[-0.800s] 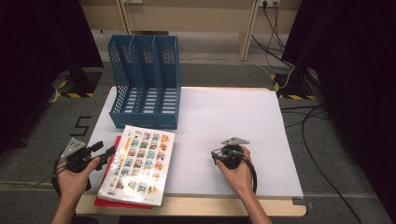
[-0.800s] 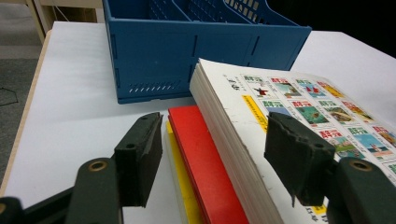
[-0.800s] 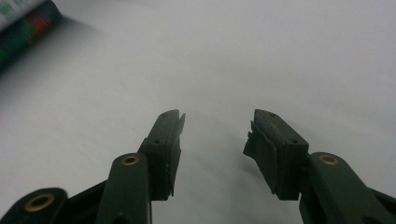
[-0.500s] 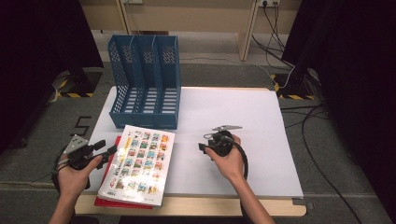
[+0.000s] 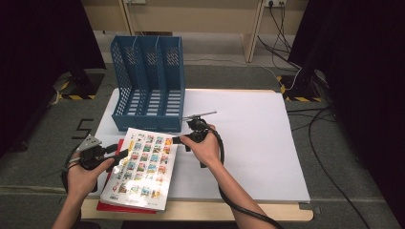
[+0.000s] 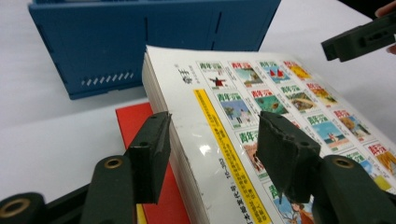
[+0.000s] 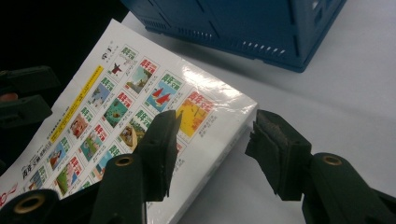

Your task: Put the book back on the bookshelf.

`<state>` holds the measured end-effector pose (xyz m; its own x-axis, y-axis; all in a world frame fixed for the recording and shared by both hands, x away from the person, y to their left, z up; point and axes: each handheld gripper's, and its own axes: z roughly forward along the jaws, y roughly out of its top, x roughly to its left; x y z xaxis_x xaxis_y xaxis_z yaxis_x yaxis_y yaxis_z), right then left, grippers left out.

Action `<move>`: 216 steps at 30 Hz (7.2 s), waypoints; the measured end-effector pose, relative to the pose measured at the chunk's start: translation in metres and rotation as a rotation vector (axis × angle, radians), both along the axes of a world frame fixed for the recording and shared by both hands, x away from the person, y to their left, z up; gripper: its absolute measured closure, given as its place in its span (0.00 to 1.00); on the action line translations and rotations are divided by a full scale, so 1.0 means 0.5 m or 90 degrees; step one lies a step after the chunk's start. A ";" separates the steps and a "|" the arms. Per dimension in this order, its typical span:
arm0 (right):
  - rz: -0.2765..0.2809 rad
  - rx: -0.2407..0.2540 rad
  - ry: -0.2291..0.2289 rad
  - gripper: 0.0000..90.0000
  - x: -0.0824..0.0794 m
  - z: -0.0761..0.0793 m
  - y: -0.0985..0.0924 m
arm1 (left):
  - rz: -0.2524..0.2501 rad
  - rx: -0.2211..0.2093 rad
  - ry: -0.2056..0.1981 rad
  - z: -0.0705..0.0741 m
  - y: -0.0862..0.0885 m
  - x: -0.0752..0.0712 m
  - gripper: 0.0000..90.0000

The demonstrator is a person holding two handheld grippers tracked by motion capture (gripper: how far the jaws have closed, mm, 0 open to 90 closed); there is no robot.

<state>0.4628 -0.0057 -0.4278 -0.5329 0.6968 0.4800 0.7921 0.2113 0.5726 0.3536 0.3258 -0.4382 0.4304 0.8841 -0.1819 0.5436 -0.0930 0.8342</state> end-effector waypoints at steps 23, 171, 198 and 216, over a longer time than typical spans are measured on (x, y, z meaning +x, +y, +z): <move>0.026 0.083 0.184 0.39 0.045 -0.082 0.045 | -0.006 0.000 0.036 -0.026 -0.005 0.006 0.50; 0.063 0.019 -0.229 0.61 -0.091 0.305 0.358 | 0.230 0.113 -0.149 0.106 -0.054 -0.033 0.81; 0.001 -0.031 -0.202 0.65 -0.072 0.206 0.038 | 0.216 0.017 -0.216 0.035 0.140 -0.115 0.81; -0.091 -0.066 -0.125 0.65 -0.089 0.068 -0.110 | 0.234 0.039 -0.226 0.001 0.146 -0.183 0.79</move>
